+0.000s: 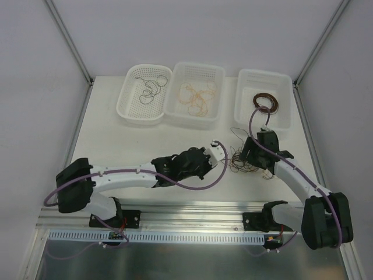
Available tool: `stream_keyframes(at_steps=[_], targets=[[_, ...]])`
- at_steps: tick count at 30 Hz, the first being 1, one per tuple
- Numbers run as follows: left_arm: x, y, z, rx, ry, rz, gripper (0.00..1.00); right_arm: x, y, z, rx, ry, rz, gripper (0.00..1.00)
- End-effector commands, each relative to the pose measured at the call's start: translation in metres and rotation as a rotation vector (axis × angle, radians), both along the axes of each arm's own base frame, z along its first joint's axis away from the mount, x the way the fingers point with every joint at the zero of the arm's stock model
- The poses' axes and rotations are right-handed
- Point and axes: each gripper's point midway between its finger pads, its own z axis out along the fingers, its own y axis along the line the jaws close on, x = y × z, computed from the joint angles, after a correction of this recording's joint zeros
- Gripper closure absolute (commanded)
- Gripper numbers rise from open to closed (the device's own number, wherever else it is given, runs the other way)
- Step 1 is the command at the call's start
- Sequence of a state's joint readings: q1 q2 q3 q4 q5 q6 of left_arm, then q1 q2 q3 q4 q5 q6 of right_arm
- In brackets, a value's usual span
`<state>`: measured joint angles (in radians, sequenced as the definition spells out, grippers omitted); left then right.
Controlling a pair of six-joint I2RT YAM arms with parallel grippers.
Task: Untangle the cables
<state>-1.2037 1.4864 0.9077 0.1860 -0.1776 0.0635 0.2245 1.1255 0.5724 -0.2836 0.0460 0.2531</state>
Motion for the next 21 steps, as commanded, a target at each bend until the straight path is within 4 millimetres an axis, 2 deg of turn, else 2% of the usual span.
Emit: stream_keyframes(at_steps=[1,2,4,5,6,7,8,9,10,11,12,13,14,15,16,18,19,20,21], targets=[[0.014,0.036,0.038,-0.06,-0.018,0.143,1.0,0.009,0.002,-0.003,0.011,-0.034,-0.013,0.29],[0.015,0.051,0.053,-0.095,0.0,0.18,1.0,0.007,0.001,-0.005,0.005,-0.026,-0.013,0.37],[0.031,0.077,0.066,-0.144,0.035,0.271,1.0,0.006,-0.002,-0.008,-0.008,-0.021,-0.02,0.48],[0.031,0.098,0.078,-0.166,0.051,0.305,1.0,0.004,-0.003,-0.009,-0.016,-0.013,-0.019,0.59],[0.033,0.109,0.085,-0.194,0.07,0.326,1.0,0.002,-0.005,-0.01,-0.024,-0.011,-0.023,0.63],[0.05,0.134,0.091,-0.228,0.081,0.419,1.0,0.002,-0.007,-0.01,-0.03,-0.011,-0.024,0.67],[0.052,0.152,0.109,-0.282,0.056,0.454,1.0,0.0,-0.009,-0.012,-0.034,-0.002,-0.029,0.75],[0.058,0.174,0.111,-0.272,0.039,0.524,1.0,0.0,-0.01,-0.012,-0.037,-0.004,-0.026,0.78],[0.07,0.2,0.119,-0.275,0.008,0.614,1.0,0.0,-0.012,-0.011,-0.038,-0.006,-0.033,0.8],[0.072,0.223,0.133,-0.296,-0.028,0.679,1.0,-0.002,-0.013,-0.012,-0.042,0.0,-0.034,0.82],[0.072,0.246,0.13,-0.251,-0.027,0.749,1.0,-0.003,-0.015,-0.013,-0.046,0.004,-0.038,0.83],[0.076,0.27,0.145,-0.256,-0.068,0.845,1.0,-0.003,-0.016,-0.011,-0.048,0.001,-0.04,0.83],[0.082,0.309,0.153,-0.262,-0.093,0.98,1.0,-0.004,-0.019,-0.01,-0.05,0.001,-0.047,0.84],[0.078,0.33,0.152,-0.236,-0.081,1.055,1.0,-0.004,-0.02,-0.009,-0.049,0.001,-0.051,0.84],[0.08,0.365,0.168,-0.274,-0.109,1.173,1.0,-0.004,-0.022,-0.006,-0.053,-0.007,-0.051,0.84],[0.076,0.393,0.185,-0.314,-0.126,1.26,1.0,-0.008,-0.025,-0.006,-0.061,-0.003,-0.055,0.84],[0.075,0.401,0.187,-0.321,-0.113,1.277,1.0,-0.008,-0.028,-0.005,-0.064,-0.005,-0.06,0.84],[0.072,0.425,0.192,-0.329,-0.127,1.366,1.0,-0.01,-0.029,-0.003,-0.065,-0.009,-0.064,0.84],[0.071,0.434,0.203,-0.349,-0.141,1.396,1.0,-0.011,-0.029,-0.002,-0.064,-0.009,-0.063,0.84]])
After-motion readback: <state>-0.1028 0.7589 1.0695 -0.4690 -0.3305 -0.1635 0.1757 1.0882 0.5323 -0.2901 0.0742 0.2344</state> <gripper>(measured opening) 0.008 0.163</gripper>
